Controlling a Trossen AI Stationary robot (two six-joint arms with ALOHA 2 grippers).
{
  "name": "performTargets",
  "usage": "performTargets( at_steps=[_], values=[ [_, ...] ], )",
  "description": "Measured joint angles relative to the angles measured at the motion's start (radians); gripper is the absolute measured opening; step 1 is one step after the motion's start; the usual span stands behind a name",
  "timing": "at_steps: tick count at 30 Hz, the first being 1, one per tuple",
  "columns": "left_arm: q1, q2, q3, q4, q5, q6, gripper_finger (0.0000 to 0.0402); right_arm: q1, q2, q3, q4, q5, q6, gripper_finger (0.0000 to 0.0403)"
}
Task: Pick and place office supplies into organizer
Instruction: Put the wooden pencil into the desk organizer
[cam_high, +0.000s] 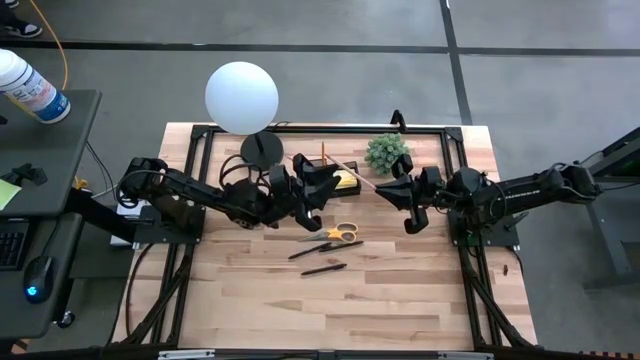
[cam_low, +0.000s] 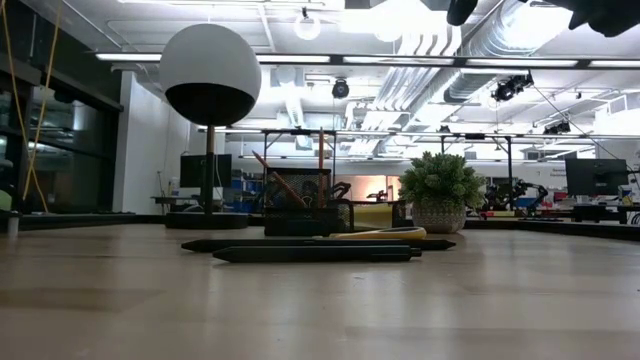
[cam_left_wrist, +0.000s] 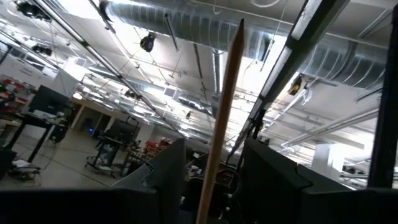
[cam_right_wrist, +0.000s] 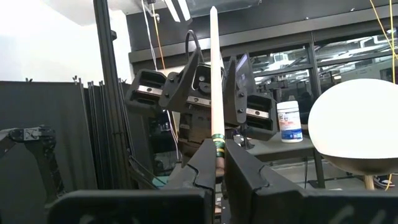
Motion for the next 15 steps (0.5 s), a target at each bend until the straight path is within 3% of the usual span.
performTargets(
  at_steps=[9,15],
  values=[
    [0.011,0.001,0.054,-0.018,0.018,0.042,0.0150,0.000,0.000,0.000,-0.002,0.001,0.005,0.0010],
    [0.042,0.001,0.132,-0.175,0.072,0.053,0.0150,0.000,0.000,0.000,-0.001,0.007,0.007,0.0010]
  ],
)
